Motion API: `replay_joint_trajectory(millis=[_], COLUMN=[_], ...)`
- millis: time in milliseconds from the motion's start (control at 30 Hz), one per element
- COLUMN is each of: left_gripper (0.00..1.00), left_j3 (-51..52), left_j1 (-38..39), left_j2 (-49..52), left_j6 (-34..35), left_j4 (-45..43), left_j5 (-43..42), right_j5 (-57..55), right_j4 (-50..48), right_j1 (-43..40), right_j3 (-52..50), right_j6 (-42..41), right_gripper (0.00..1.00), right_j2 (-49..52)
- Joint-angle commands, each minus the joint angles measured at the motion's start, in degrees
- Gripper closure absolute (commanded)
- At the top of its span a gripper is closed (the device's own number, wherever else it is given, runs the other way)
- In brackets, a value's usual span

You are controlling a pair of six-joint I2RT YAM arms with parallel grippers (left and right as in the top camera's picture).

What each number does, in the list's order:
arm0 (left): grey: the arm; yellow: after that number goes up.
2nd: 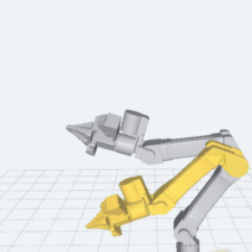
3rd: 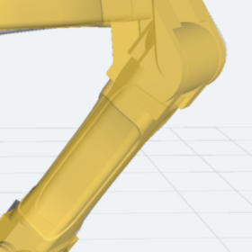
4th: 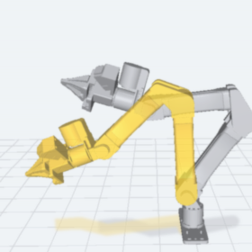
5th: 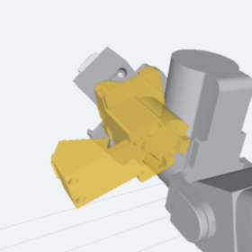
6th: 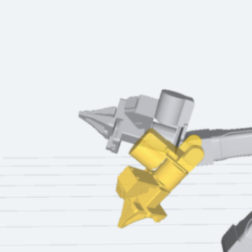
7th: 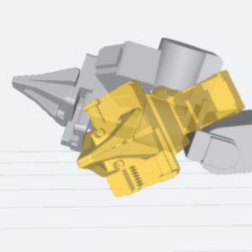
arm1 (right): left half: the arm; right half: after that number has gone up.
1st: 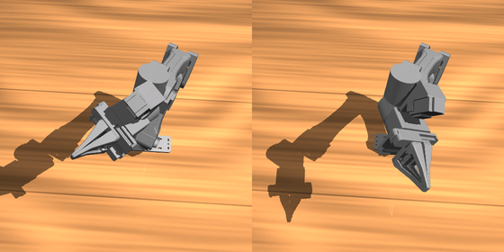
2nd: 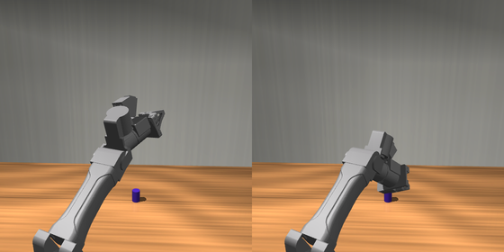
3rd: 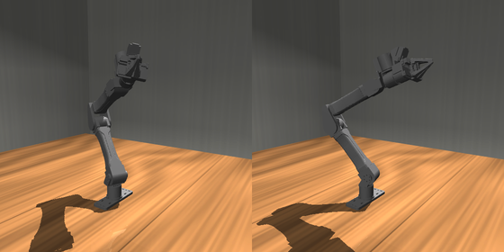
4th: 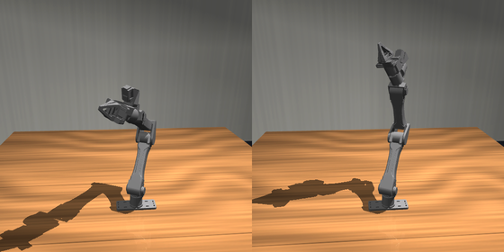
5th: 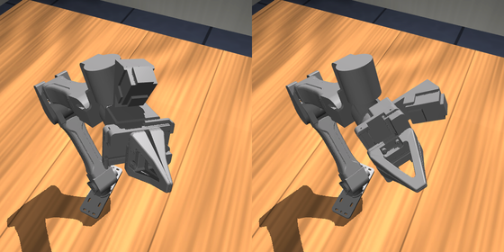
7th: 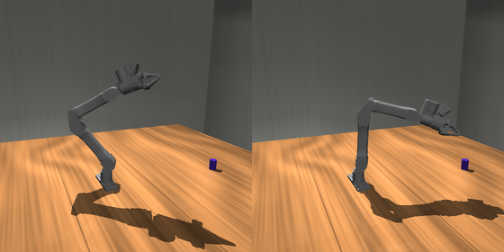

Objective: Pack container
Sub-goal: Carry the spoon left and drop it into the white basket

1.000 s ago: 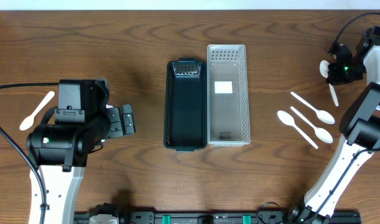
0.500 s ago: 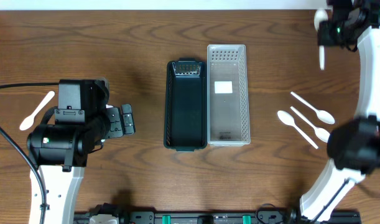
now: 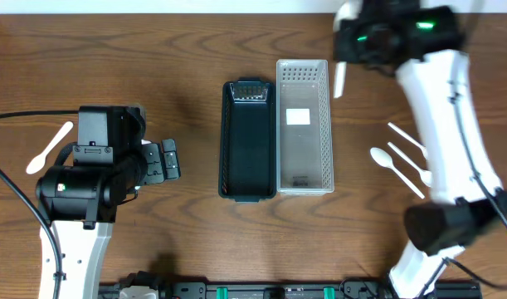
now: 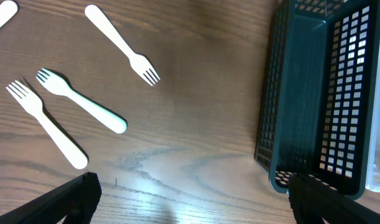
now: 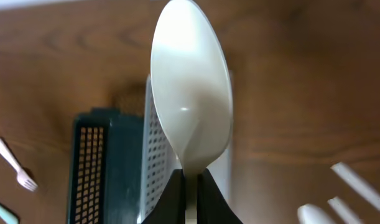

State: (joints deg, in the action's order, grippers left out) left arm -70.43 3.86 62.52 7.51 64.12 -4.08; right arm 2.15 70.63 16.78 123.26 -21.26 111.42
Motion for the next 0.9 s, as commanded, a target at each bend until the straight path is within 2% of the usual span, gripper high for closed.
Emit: replay_joint_trajectory(millis=[0,233,500,600,667,733,767,867], left_gripper=[0.02,0.02,0.02,0.02,0.02,0.02,0.02,0.02], left_j3=[-0.79,-0.79,-0.79,-0.79,-0.79,-0.79,-0.79,-0.79], left_j1=[0.09,0.09,0.09,0.09,0.09,0.09,0.09,0.09], left_j2=[-0.04,-0.04,-0.04,-0.04,-0.04,-0.04,-0.04,-0.04], left_j6=[0.09,0.07,0.07,0.07,0.07,0.07,0.07,0.07], left_j4=[0.20,1.31,1.84,1.81,1.81,1.81,1.79,1.81], left_j5=[0.66,0.68,0.68,0.68,0.68,0.68,0.68,0.68], right_j5=[-7.37,-10.71,-6.84,-5.31,-5.31,-5.29,-5.29,-5.20], right_j4=[1.92,6.64,8.72,8.61,8.35,7.43,7.21,6.54], right_j1=[4.44,7.96,8.00,8.00,8.09,8.07,8.07,7.80], right_j3=[-0.70,-0.70,-0.70,-0.70,-0.70,-0.70,-0.70,-0.59], right_j6=[-7.32,-11.98,-9.29,-8.24,-8.07,-6.78,-6.49,-5.31], right_gripper=[0.99,0.99,0.99,0.95,0.89,0.64,0.61,0.62], right_j2=[3.89,13.40,22.86,24.57,24.68,24.57,24.41,24.00])
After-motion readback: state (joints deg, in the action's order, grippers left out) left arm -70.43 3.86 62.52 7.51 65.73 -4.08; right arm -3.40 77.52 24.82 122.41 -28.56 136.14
